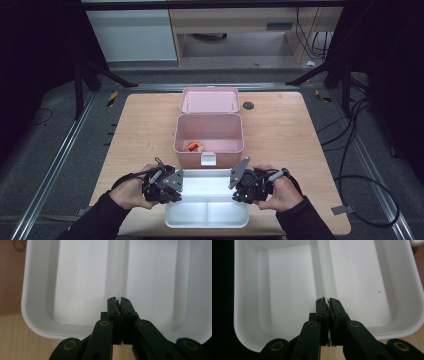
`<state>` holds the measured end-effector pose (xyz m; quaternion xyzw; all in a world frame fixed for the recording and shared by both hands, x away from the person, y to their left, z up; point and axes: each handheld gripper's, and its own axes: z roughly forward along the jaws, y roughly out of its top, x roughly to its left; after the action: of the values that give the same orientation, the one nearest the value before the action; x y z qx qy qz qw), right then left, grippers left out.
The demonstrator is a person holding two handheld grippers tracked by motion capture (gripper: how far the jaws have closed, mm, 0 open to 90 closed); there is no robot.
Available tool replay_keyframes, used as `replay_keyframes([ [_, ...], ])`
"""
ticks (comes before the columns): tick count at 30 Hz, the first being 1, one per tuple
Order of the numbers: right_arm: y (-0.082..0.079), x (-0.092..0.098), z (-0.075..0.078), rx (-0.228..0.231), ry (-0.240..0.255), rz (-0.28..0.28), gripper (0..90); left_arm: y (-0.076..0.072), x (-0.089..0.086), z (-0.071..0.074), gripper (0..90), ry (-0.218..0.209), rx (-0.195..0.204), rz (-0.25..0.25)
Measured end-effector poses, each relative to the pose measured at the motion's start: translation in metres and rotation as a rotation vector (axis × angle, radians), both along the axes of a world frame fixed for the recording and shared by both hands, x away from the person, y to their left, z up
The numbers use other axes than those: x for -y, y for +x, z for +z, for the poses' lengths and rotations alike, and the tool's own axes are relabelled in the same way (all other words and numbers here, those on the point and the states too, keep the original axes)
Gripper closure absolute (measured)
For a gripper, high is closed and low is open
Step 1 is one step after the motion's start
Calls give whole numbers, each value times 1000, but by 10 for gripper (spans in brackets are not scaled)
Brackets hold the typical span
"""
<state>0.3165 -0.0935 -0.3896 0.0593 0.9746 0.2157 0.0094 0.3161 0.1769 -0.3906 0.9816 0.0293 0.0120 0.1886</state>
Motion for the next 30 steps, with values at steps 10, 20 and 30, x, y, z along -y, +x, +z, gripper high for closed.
replay_keyframes([
  [10, 9, 11, 30, 45, 63, -8, 871, 15, 5, 40, 881, 13, 41, -21],
  [20, 41, 16, 64, 99, 101, -21, 861, 44, 5, 77, 886, 9, 104, -22],
  [30, 83, 13, 76, 119, 118, -38, 853, 89, 1, 90, 885, 8, 104, -1],
])
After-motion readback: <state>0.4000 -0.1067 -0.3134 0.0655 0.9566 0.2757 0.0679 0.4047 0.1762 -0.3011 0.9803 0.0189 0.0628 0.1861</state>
